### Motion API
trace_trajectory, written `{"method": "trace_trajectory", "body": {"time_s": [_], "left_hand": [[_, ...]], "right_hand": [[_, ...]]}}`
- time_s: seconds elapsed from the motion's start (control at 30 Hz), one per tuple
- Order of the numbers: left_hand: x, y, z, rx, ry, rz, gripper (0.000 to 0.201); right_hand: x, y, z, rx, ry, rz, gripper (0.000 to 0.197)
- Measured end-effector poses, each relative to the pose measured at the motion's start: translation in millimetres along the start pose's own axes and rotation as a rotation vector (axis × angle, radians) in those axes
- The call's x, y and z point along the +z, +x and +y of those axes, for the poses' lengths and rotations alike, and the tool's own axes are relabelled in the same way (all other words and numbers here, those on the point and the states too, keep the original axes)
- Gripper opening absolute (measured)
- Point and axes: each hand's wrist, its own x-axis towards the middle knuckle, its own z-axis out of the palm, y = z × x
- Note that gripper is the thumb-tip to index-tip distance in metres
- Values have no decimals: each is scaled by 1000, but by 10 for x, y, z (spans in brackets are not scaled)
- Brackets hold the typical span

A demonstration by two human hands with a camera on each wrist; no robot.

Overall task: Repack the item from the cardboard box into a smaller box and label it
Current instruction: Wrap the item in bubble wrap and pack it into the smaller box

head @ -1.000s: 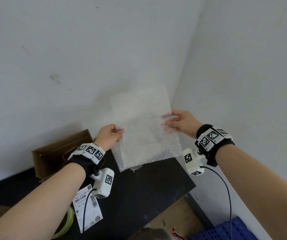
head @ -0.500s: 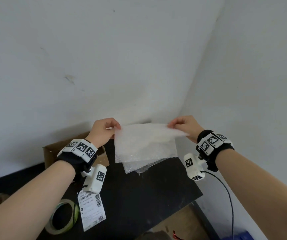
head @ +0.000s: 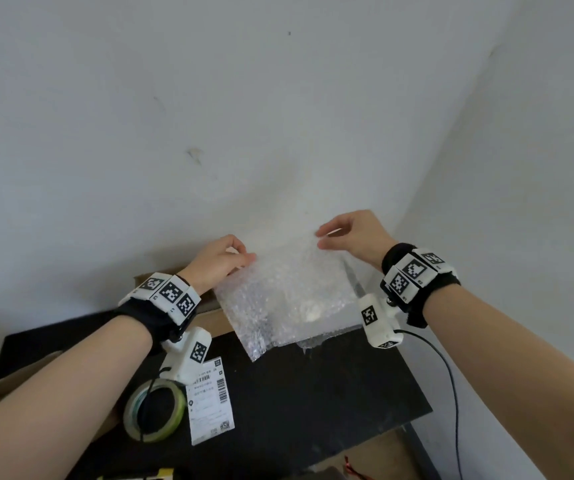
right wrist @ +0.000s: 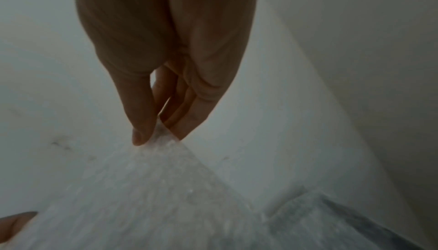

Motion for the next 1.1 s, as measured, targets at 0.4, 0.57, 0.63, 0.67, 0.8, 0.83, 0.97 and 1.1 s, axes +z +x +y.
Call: {"method": "trace_trajectory", "body": {"time_s": [0.4,0.57,0.63,0.67,0.8,0.83,0.97,1.1], "left_hand": [[-308,-385,-127,102,135,44,11],[-645,-588,-202,101,-68,245,11],[-754,-671,-230,84,-141,302,9],[-797,-708,-245,79,-174,323,9],[-909,-843,-289,64,-238,401,9],[-933,-873,-307,56,-239,417,9],[-1025,-943,-391,-31,-342,431,10],[-1059,-974,-422,-47,-458,398,23]], "right_hand": [[670,184,-356,-81,10,-168,76],[965,183,-381,57,158,-242,88],[1112,191,-386,120,258,-352,80],[1188,192,-397,137,293,-417,69],[1407,146,-531,99,306,-532,22],[1439,150,-557,89,310,-548,19],[1514,200,-625,68,340,-597,20],[1516,251,-627,67,364,-619,21]]}}
